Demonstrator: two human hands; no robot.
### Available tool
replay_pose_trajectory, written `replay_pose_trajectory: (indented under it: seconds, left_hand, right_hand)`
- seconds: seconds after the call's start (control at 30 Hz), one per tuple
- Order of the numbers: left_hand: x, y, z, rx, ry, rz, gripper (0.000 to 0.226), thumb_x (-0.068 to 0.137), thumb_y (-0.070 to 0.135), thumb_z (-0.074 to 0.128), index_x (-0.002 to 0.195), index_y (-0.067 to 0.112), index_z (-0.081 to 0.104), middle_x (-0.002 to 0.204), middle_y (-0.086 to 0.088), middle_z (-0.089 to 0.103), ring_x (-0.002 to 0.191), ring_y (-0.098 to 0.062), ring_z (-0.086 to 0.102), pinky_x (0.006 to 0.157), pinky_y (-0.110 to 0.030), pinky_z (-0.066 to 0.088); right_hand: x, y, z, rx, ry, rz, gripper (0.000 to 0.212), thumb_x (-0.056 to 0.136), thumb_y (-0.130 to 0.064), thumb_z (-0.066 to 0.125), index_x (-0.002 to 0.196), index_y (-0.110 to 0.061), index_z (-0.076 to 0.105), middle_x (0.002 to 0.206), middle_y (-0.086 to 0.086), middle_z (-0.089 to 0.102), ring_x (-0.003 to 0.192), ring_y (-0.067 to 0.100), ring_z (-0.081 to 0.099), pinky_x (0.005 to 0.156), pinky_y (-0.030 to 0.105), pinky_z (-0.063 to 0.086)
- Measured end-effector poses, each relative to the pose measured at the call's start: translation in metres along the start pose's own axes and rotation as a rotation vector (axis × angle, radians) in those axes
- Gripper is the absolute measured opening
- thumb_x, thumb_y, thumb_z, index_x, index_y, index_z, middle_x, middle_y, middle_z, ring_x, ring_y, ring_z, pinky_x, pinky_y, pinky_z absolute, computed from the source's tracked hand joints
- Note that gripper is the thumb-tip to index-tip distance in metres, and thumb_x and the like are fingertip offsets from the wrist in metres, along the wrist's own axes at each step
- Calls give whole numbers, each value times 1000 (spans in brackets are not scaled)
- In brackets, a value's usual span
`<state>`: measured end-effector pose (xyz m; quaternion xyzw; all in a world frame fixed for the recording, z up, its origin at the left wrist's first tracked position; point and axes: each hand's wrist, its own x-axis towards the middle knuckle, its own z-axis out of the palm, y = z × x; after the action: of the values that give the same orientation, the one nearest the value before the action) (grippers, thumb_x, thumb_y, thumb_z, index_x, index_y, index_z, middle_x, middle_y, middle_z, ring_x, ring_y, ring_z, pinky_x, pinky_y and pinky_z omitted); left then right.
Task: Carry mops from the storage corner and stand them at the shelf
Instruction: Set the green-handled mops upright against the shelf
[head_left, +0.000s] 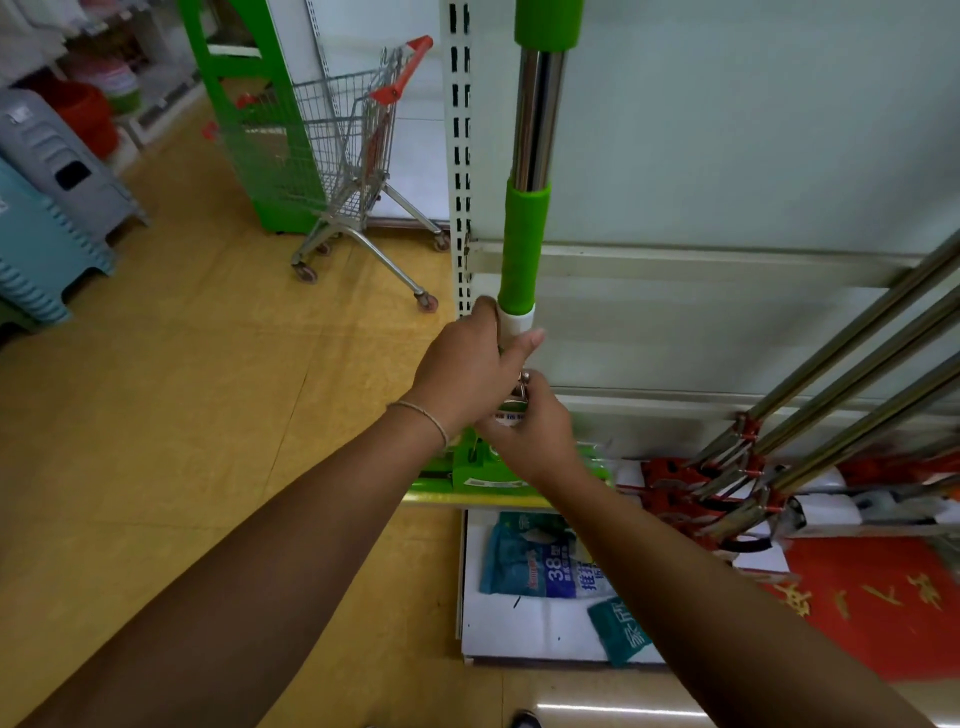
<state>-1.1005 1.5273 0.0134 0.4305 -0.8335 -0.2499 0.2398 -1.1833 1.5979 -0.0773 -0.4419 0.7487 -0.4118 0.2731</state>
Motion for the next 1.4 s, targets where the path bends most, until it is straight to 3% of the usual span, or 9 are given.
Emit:
replay_pose_trajectory:
  seconds: [0.13,0.23,0.4,0.6,0.9,1.03,1.23,1.33,1.4]
  left_hand:
    - [10,23,-18,81,199,164,41,99,47,44,111,8,48,81,-7,61,65,-26,55,52,-32,33]
    - [19,35,-22,144,188,169,42,100,44,41,111,4,48,79,-9,56,63,-25,45,54,-31,28]
    - [26,40,-16,213,143,140,47,101,47,37,119,4,45,81,-9,57,64,-24,46,54,-31,28]
    - [30,48,-11,273,174,103,48,102,44,36,124,2,42,84,-10,60,73,-31,61,56,-31,32]
    - [38,50,-8,328,193,101,55,102,41,35,133,-4,36,92,-15,66,78,-34,65,55,-32,32]
    - [35,48,-9,273,196,111,51,101,42,36,130,0,39,93,-14,63,80,-33,62,57,-32,32]
    - [42,59,-18,-63,237,85,55,95,42,51,132,4,38,119,-17,55,106,-33,56,79,-36,42]
    - [55,69,-29,-241,314,98,59,93,47,53,131,3,42,112,-12,59,99,-27,58,77,-28,43]
    - [61,78,-38,-312,388,128,54,93,46,55,122,1,47,93,-1,55,84,-18,53,66,-18,35]
  right_hand:
    - [3,-6,2,-72,152,-39,68,81,-47,72,137,-23,41,122,-4,64,104,15,63,83,39,56]
    - [6,-8,3,-182,227,-50,78,85,-45,66,147,-15,30,130,6,61,102,25,66,89,46,53]
    - [12,-8,-3,-315,200,-6,91,91,-45,61,155,-1,13,146,18,47,120,35,57,99,48,45]
    - [21,-9,-2,-305,167,-5,87,85,-48,58,149,-4,17,140,17,50,116,35,60,88,52,53]
    - [29,-8,0,-263,158,45,82,84,-38,64,146,-3,23,137,18,51,116,37,58,91,52,52]
    - [28,-7,-6,-227,117,30,82,88,-42,64,148,-4,23,144,17,44,124,34,53,97,52,50]
    - [37,-26,-18,-109,194,-81,80,85,-63,45,144,-10,37,138,12,51,125,28,51,96,50,50]
    - [49,-46,-26,-10,253,-161,71,84,-54,53,140,-12,42,130,9,57,118,25,56,91,43,53]
    - [54,-64,-32,40,302,-218,60,82,-46,59,131,-14,49,119,7,62,107,24,60,80,35,51]
